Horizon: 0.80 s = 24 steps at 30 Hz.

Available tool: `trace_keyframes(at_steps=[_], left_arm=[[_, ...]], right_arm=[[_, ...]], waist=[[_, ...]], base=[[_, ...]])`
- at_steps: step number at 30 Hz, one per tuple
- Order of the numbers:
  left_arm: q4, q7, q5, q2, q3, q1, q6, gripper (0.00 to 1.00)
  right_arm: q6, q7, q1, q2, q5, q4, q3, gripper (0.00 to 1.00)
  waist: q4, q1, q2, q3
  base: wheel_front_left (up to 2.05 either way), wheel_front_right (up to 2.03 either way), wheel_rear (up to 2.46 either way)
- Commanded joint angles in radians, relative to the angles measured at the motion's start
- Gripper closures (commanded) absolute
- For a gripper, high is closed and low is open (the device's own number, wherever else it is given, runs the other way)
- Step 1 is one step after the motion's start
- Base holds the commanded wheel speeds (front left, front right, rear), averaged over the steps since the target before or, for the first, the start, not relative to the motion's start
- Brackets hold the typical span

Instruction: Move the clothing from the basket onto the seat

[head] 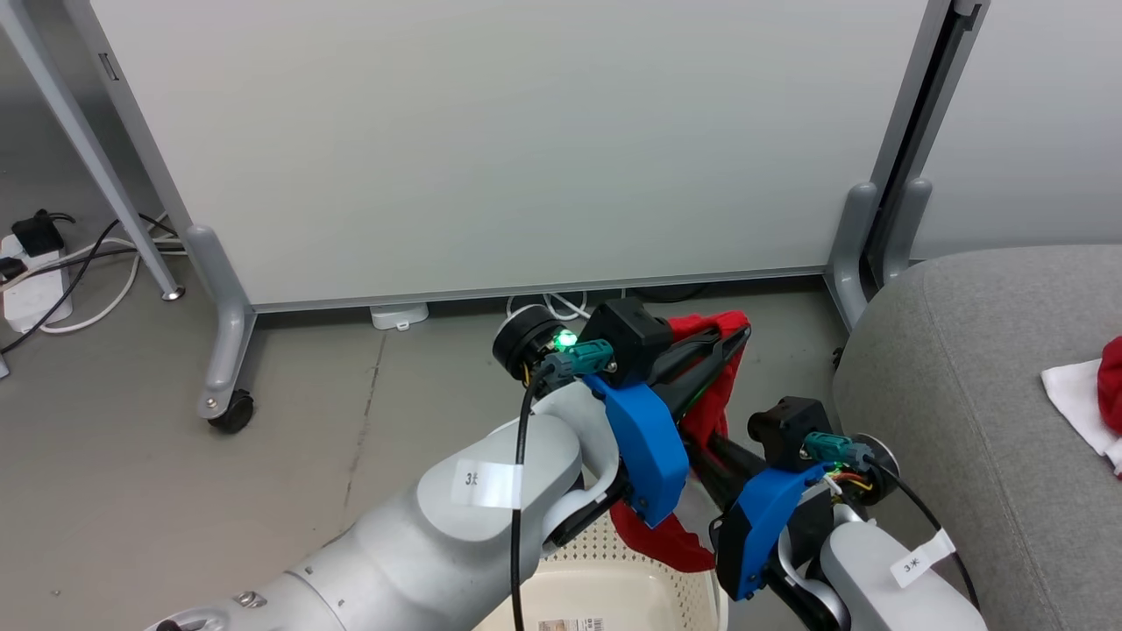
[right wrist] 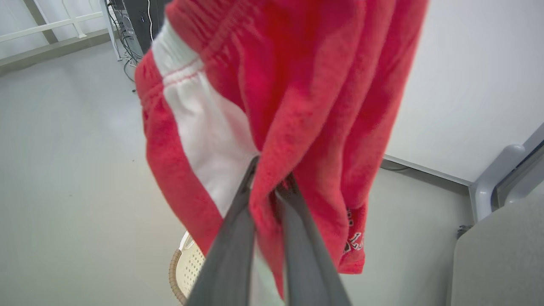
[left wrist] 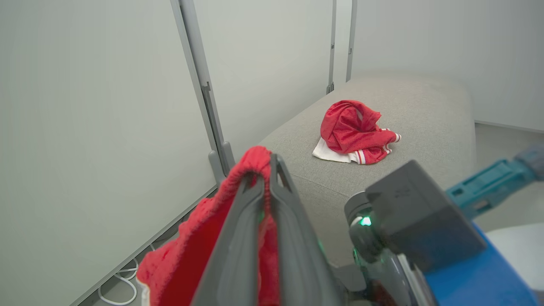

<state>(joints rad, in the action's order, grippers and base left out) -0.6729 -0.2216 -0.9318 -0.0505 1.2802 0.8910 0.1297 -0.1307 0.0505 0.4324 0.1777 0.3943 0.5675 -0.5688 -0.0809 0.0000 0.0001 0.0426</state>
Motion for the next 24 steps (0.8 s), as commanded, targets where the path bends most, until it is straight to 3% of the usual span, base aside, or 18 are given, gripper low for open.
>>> trace_keyframes(at_steps=[1,24], left_arm=[[0.004,0.002,0.007,0.0,0.004,-0.012,0.001,1.0],[-0.047,-0.013,0.001,0.0,0.004,-0.008,0.001,1.0]], right_arm=[[0.0,0.017,0.02,-0.008,0.009,0.023,-0.006,1.0],[0.0,0.066,0.026,-0.007,0.031,0.073,-0.002,1.0]], waist=[[0.002,0.0,-0.0001,0.004],[0.046,0.0,-0.0001,0.015]], base=[[0.0,0.0,0.0],[0.0,0.0,0.0]])
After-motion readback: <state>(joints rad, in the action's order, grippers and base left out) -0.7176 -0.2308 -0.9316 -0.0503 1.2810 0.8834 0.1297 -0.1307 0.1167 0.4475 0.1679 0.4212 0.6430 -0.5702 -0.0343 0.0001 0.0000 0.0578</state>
